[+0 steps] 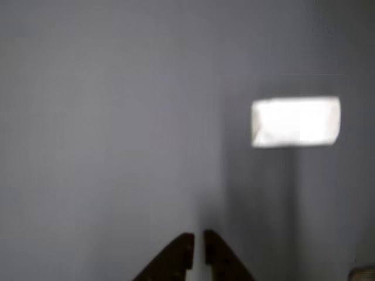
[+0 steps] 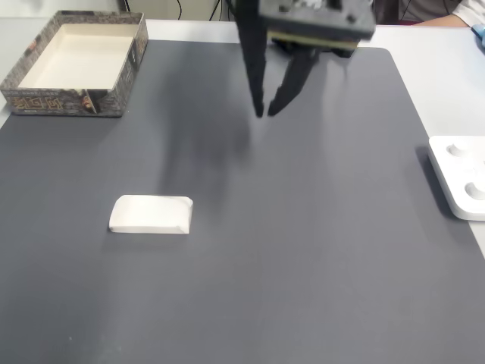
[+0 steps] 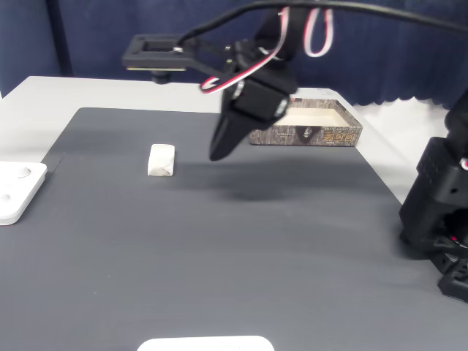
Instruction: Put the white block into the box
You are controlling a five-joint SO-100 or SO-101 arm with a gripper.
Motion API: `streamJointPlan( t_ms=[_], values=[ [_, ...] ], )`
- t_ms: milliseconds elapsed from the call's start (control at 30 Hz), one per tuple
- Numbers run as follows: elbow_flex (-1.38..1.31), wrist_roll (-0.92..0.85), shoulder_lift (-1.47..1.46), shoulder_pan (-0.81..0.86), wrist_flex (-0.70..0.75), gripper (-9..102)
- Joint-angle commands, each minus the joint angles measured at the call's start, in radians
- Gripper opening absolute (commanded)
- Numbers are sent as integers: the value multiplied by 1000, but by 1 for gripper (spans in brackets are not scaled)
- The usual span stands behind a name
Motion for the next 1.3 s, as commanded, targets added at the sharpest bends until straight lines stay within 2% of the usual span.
streamJointPlan(
  t_ms=[0,367,600,900,1267],
  values=[
    [-201,21,-109,40,6,-2],
    [-469,115,-360,121,52,-2],
    [-857,118,-607,156,250,-2],
    [-1229,106,-865,160,342,-2],
    [-1362,83,-942,183,430,-2]
  ],
)
